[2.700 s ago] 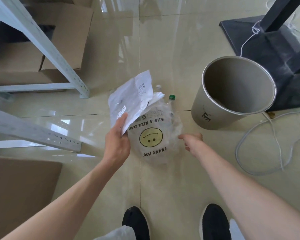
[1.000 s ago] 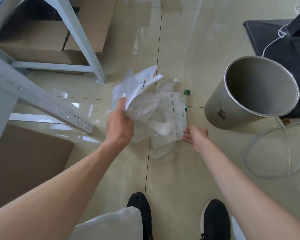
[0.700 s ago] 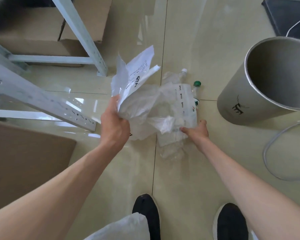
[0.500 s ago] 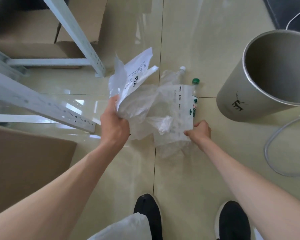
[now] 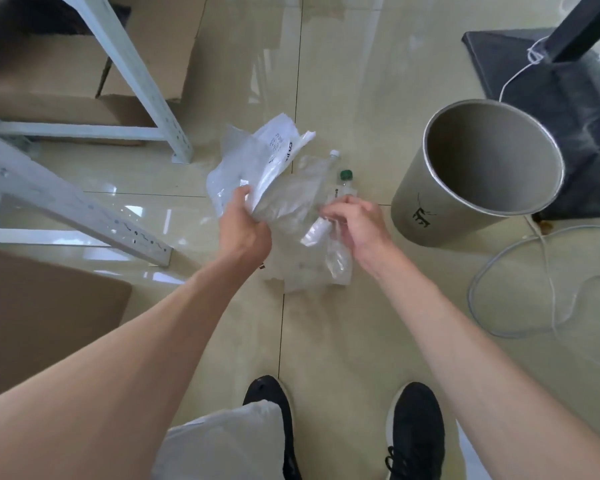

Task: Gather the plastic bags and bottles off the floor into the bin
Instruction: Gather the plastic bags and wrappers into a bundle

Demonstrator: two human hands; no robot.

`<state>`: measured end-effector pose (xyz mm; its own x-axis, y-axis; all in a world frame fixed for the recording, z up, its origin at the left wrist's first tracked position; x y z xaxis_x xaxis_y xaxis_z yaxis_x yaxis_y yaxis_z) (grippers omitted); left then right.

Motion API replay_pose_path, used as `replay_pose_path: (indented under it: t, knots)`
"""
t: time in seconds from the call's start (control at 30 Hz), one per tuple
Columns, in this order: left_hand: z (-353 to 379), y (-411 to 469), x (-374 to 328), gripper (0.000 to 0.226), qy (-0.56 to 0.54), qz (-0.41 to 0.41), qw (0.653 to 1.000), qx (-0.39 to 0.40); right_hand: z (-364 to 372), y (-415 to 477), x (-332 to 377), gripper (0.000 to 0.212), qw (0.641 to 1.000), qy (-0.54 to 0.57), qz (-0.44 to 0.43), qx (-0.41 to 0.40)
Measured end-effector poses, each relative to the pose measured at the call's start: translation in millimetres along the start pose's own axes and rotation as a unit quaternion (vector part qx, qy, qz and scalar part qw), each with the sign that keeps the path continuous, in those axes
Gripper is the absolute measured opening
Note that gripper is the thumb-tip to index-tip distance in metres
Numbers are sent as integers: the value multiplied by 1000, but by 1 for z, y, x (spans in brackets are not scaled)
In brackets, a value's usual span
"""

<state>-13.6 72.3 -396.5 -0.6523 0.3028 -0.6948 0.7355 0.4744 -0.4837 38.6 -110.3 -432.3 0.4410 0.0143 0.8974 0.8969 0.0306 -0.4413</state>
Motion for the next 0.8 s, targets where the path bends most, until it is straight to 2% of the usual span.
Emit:
replay_pose_path:
  t: [0.07,0.13,0.2,0.27,0.33,0.43,0.5,0.6,0.7,0.8]
  knots:
    - [5,-12,-16,58,9,49,998,41,30,-13,22,13,986,117,39,113]
    - [9,-22,-29,50,-18,92,990,106,44,-29,36,32,964,166,70,194]
    - [9,-25,-38,42,-75,104,978,166,47,-35,42,62,952,190,97,220]
    - [6,-27,-42,34,-106,96,968,207,47,-37,40,79,948,181,121,230]
    - [7,-28,-39,48,-116,76,961,237,47,-37,35,87,944,184,144,232]
    - [10,-25,-25,73,-96,68,959,259,44,-34,35,98,954,124,140,234]
    - [9,-23,-19,80,-72,67,963,253,48,-33,36,109,943,124,155,267]
    - [3,-20,-16,58,-40,75,975,203,54,-23,30,126,915,156,191,319]
    - [-6,-19,-18,46,20,92,990,109,58,-8,26,119,914,109,174,349]
    - [-12,-8,-17,37,52,94,994,16,66,-5,31,118,900,156,164,372]
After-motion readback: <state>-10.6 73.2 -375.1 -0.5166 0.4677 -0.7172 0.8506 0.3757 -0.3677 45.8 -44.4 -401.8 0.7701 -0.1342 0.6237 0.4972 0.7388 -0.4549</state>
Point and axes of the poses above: each hand's wrist, its own y-axis towards the middle knuckle, its own z-axis out of the palm, x = y × z, the point moved 6 cm from there along y, towards the middle knuckle, and after that the axes turned 8 degrees about -z, right-handed, at the moved point
